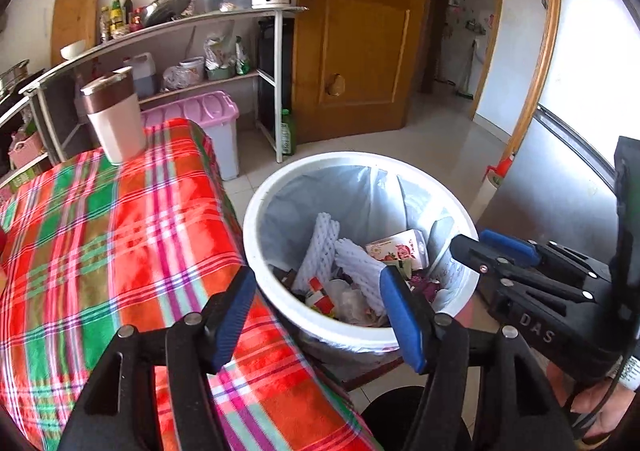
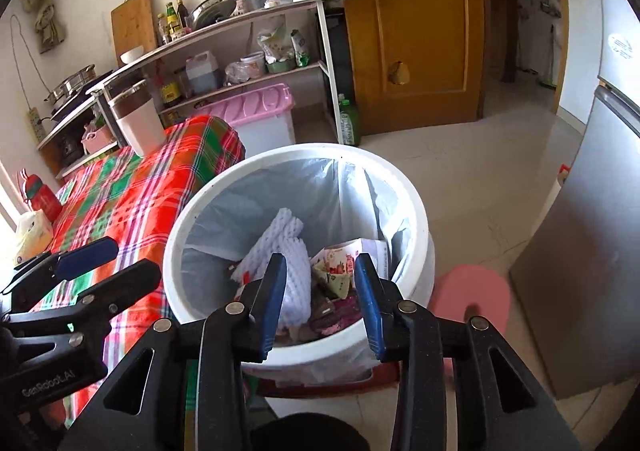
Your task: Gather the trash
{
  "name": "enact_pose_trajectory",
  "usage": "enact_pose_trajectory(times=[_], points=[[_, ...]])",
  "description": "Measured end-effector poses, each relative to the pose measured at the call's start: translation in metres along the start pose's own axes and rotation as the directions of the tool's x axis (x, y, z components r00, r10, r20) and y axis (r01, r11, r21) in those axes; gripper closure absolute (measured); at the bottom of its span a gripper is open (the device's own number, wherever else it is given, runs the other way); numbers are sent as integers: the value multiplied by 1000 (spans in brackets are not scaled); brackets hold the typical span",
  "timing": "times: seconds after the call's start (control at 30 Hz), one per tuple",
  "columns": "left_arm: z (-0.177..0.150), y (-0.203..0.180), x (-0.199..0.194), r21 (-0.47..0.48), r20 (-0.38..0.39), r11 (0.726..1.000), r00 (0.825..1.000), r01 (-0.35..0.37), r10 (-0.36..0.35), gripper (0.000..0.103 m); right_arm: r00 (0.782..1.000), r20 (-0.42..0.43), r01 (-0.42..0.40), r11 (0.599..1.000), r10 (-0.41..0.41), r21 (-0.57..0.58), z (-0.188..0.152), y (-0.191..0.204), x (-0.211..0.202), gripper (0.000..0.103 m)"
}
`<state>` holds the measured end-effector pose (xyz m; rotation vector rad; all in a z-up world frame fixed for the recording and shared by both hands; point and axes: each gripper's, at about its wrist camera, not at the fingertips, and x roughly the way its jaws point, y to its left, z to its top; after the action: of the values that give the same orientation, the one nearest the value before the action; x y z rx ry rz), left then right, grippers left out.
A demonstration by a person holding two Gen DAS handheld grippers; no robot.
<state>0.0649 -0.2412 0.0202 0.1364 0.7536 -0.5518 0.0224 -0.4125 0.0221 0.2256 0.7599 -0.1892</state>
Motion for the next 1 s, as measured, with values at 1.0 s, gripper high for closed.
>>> enact_pose_trajectory(times=[1.0], points=[[-37, 19, -67, -51, 124, 990, 983, -131, 136, 36, 987, 150, 61, 998, -63, 19, -41, 41, -65, 65]])
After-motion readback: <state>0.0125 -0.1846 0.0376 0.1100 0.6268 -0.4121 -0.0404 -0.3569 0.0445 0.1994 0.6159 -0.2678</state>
